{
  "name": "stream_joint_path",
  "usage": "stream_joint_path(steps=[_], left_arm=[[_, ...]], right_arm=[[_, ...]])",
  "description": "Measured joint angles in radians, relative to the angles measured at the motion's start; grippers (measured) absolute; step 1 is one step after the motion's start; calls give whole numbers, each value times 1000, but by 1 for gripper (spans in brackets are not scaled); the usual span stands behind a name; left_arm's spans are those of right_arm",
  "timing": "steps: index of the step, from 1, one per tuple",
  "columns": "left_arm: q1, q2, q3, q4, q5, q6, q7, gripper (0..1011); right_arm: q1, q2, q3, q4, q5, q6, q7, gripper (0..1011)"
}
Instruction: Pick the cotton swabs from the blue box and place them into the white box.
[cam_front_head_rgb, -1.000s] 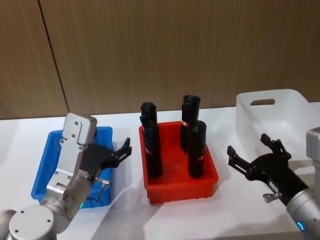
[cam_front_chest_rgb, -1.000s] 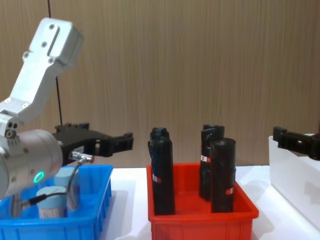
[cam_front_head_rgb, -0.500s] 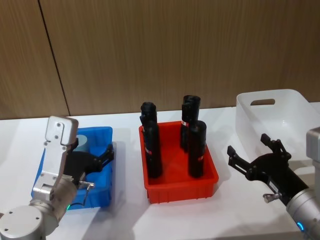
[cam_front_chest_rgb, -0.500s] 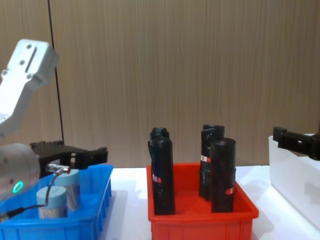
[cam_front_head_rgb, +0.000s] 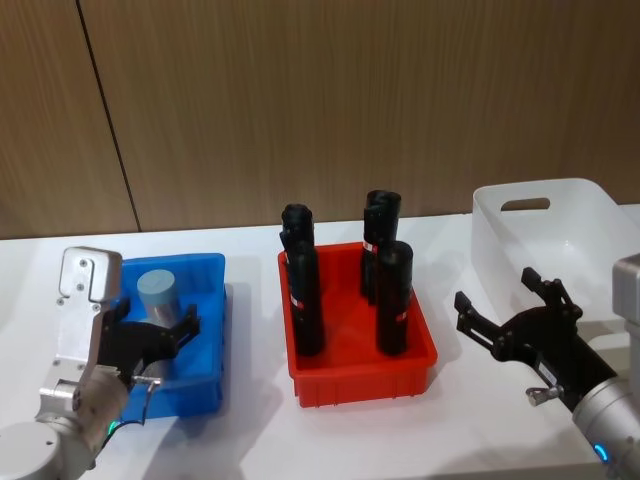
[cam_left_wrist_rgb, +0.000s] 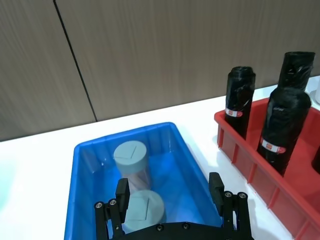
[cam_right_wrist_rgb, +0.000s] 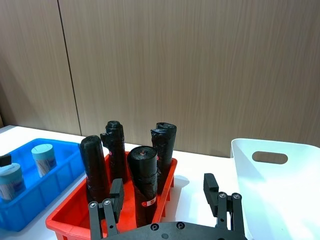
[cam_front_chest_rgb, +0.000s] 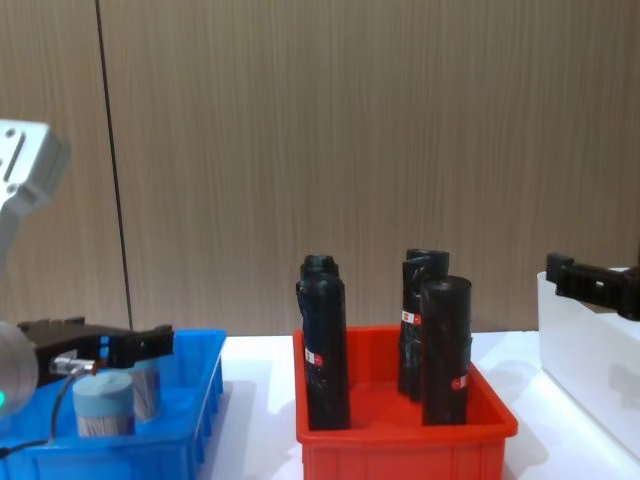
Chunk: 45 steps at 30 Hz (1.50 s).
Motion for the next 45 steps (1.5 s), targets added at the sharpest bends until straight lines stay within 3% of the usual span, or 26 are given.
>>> stream_joint_path(steps=[12, 45], left_arm=[[-21, 2, -22, 84, -21, -4, -43, 1004], [-92, -15, -49, 257, -9, -33, -160, 994]], right_arm=[[0, 0, 0, 0, 0, 0, 0, 1002], [0, 0, 0, 0, 0, 0, 0, 1002]])
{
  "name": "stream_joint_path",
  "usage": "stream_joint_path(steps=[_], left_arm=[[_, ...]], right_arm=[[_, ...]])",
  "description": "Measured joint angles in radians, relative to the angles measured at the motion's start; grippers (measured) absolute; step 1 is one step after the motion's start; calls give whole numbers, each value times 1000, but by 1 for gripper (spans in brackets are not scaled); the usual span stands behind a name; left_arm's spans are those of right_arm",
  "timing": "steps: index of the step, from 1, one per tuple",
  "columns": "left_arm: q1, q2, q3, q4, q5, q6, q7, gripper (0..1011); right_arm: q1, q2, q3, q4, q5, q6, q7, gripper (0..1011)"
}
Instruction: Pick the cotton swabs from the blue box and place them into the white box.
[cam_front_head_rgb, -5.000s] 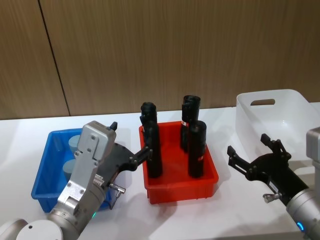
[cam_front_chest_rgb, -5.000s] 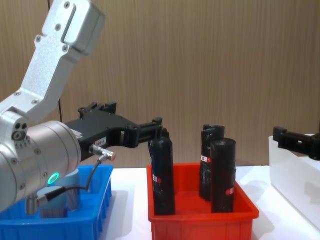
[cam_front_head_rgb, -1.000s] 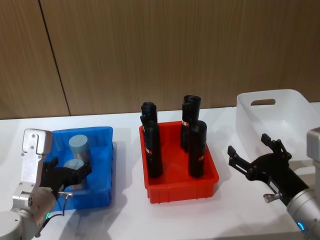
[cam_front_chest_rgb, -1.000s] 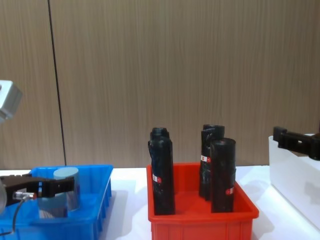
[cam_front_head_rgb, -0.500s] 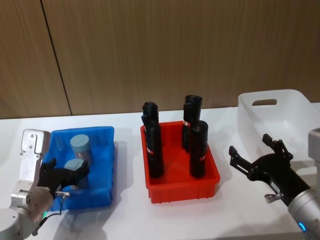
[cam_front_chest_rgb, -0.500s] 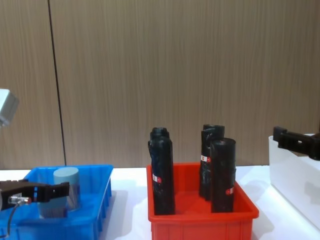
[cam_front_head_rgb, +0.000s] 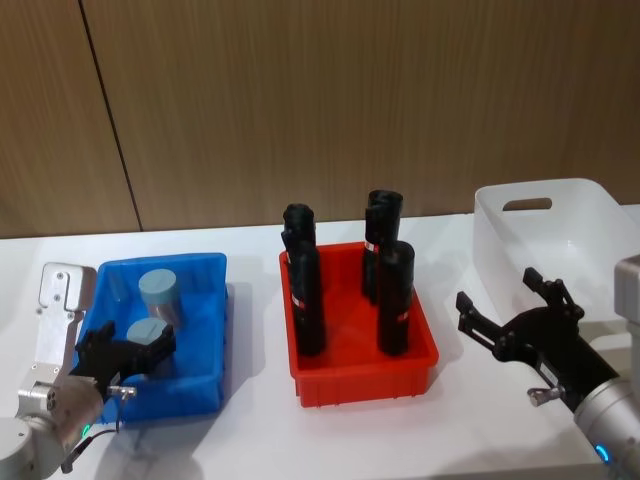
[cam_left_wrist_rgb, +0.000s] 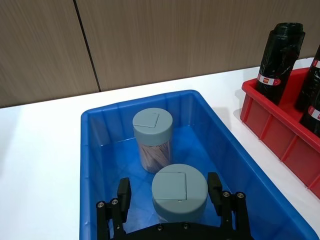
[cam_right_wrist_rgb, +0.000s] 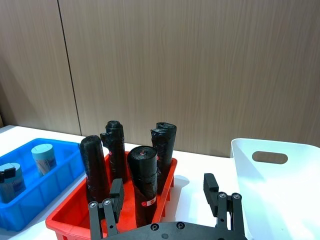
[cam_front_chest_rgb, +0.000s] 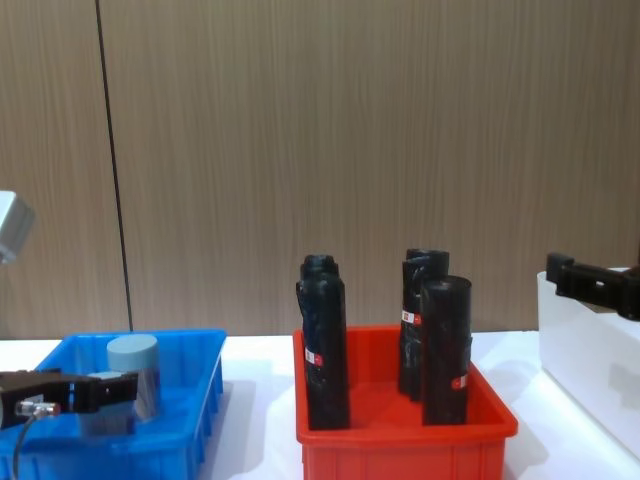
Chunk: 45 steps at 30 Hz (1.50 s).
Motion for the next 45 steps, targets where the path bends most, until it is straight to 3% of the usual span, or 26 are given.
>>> stream_joint_path(steps=[13, 25, 35, 45], left_arm=[[-13, -6, -4, 34, -6, -14, -41, 653], [-15, -3, -6, 2, 19, -38, -75, 653], [-10, 8, -7, -110, 69, -48, -116, 653], [-31, 6, 1, -232, 119, -34, -204, 653]], right_arm=[[0, 0, 0, 0, 0, 0, 0, 1002], [0, 0, 0, 0, 0, 0, 0, 1002], [0, 0, 0, 0, 0, 0, 0, 1002], [0, 0, 0, 0, 0, 0, 0, 1002]])
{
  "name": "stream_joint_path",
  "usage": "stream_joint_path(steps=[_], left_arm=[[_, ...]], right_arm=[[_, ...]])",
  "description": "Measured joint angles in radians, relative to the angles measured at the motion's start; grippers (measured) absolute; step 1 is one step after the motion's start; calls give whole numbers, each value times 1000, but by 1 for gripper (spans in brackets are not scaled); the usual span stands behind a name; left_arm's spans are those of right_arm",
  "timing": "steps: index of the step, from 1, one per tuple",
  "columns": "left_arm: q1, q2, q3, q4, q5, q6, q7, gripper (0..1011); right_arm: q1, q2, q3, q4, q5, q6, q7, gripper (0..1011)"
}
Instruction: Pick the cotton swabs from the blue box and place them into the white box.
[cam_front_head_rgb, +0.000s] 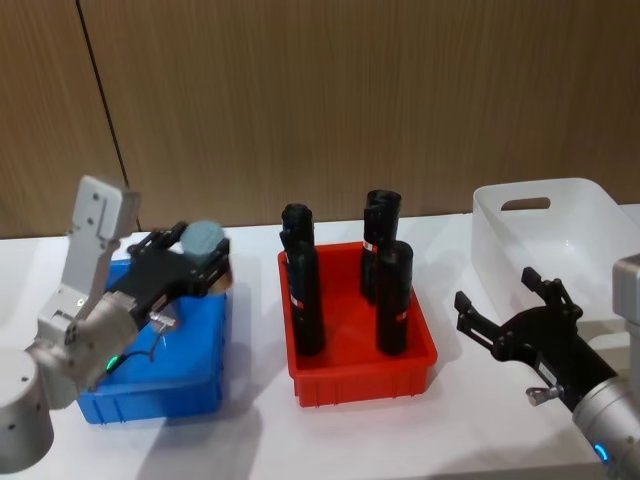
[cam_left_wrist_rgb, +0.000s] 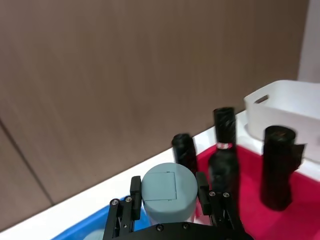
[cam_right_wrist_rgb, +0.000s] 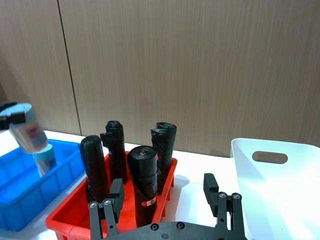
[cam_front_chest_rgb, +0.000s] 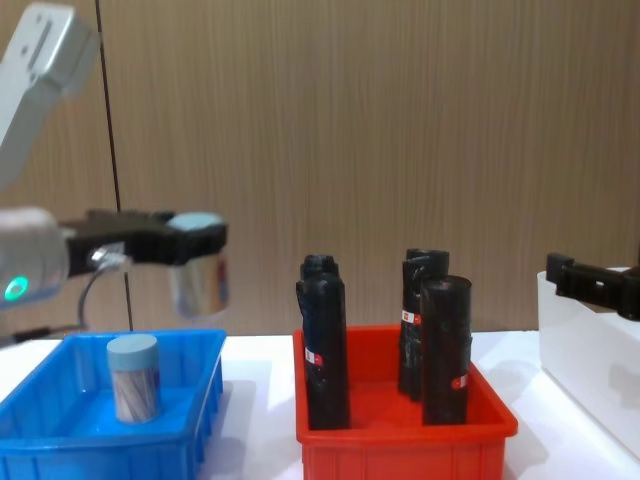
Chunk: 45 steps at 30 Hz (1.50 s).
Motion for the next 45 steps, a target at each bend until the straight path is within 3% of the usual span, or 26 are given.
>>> stream_joint_path(steps=[16, 32, 45], left_arm=[[-76, -33, 20, -50, 12, 68, -193, 653], [-229, -102, 44, 87, -5, 151, -433, 653], [-318, -147, 62, 185, -13, 175, -543, 653]], right_arm=[[0, 0, 0, 0, 0, 0, 0, 1002], [0, 0, 0, 0, 0, 0, 0, 1002], [0, 0, 0, 0, 0, 0, 0, 1002]])
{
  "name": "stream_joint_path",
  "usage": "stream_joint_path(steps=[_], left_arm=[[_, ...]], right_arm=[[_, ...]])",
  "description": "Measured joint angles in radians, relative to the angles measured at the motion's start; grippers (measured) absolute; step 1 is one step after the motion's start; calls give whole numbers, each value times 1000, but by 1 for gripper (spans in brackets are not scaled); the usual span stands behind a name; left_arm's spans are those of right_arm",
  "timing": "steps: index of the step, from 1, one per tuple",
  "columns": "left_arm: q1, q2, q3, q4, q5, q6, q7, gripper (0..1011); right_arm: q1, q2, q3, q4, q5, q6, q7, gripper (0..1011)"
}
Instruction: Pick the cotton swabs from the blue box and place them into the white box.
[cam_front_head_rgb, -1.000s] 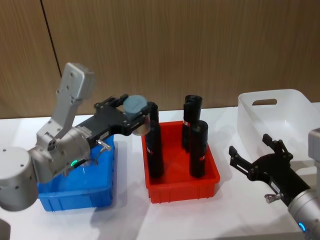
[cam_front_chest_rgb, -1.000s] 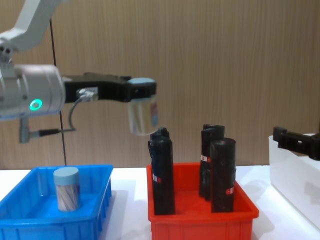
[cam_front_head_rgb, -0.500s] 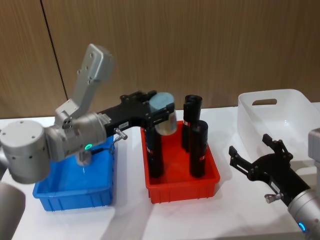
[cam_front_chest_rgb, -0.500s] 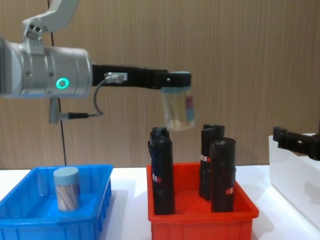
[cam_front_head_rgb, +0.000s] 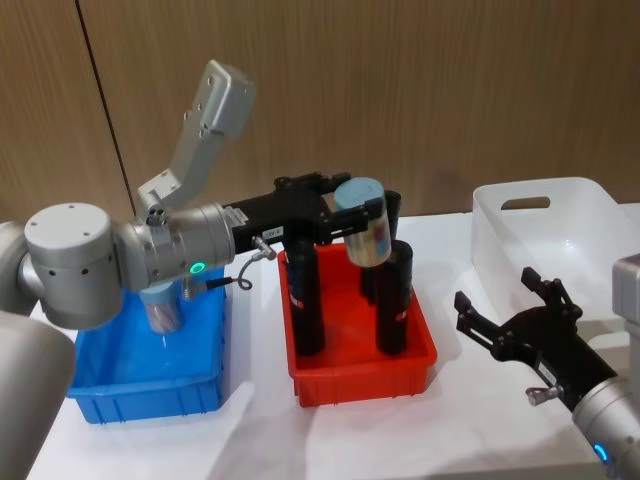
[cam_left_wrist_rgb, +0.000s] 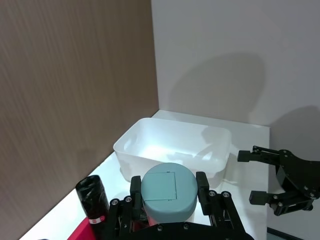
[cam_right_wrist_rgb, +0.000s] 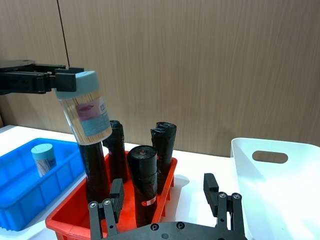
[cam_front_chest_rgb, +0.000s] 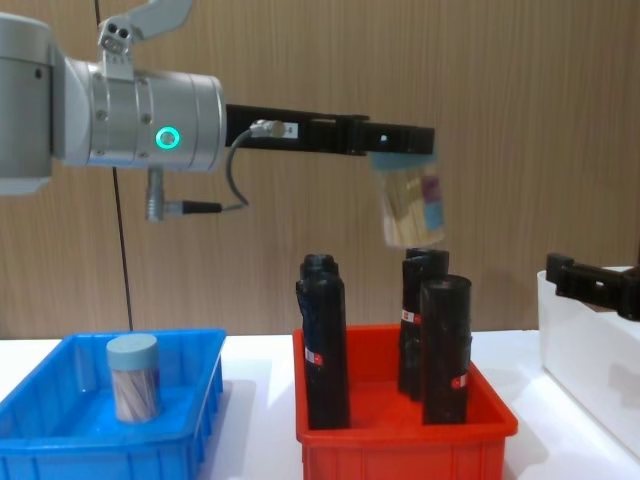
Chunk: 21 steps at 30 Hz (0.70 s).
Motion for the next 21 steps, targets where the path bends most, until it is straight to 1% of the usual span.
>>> stream_joint_path(steps=[4, 10, 14, 17, 19, 21], left_arm=[[-18, -9, 4, 20, -1, 5, -22, 654], [-31, -15, 7, 35, -2, 8, -38, 653], [-40, -20, 9, 44, -3, 10, -48, 653], [-43, -21, 9, 47, -3, 11, -52, 653], [-45, -22, 10, 50, -3, 12, -54, 653], [-47, -23, 10, 52, -3, 12, -57, 653]], right_arm=[[0, 0, 0, 0, 0, 0, 0, 1002], [1, 0, 0, 0, -2, 2, 2, 1002], [5, -1, -1, -2, -16, 13, 6, 1002], [14, -2, -2, -5, -34, 32, 15, 1002], [25, -4, -5, -7, -56, 56, 30, 1002], [33, -5, -6, -7, -65, 66, 37, 1002]])
